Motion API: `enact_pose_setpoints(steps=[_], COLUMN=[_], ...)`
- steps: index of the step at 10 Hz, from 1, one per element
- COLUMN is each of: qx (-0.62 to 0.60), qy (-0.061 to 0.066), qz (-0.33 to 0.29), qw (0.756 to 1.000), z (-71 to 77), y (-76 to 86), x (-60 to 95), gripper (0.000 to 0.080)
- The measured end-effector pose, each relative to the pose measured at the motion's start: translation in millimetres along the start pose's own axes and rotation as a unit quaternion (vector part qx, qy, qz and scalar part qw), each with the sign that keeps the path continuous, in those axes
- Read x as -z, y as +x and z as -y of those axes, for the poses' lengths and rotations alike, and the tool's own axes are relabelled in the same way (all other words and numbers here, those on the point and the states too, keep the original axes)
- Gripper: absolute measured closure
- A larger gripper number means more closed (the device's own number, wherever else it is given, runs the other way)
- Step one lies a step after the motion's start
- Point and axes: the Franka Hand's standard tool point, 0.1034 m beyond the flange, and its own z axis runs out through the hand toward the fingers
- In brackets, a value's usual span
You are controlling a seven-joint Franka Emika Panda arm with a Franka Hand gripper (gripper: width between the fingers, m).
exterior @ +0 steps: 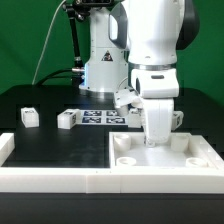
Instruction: Assemble one leg
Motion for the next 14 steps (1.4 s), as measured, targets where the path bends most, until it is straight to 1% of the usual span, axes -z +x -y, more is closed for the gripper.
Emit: enact_pose_setpoints(steps=[2,3,4,5,6,7,8,12,13,14], qx=[-0.001,-0.001,-0.001,-0.001,-0.001,-0.001,-0.001,-0.002,-0.016,-0.031], qy=[0.000,-0.001,-0.002,-0.003,-0.003,-0.004,-0.004,-0.004,-0.008,-0.013], qz=[0.000,0.000,0.000,0.000,-0.001,-0.001,-0.001,-0.001,0.001,0.004], qw=[1.000,1.000,1.000,1.000,1.000,1.000,1.000,1.000,1.000,0.999], z=[0.0,-0.5,-1.0,-1.5,-1.9,-2.1,-2.2,-2.3,-0.4,6.0], y=[-0.5,-0.7,-0.7,-0.9,-1.0,-1.1,-1.2,-1.3,-1.4,-0.1], x=[-0.2,0.2,0.6,0.9,1.2,1.4,1.4,1.6,8.5,21.9], gripper=[0.0740,0.0528,0.0528,0.0328,0.0212,0.0212,0.0163,0.0151,0.0151,0.0151])
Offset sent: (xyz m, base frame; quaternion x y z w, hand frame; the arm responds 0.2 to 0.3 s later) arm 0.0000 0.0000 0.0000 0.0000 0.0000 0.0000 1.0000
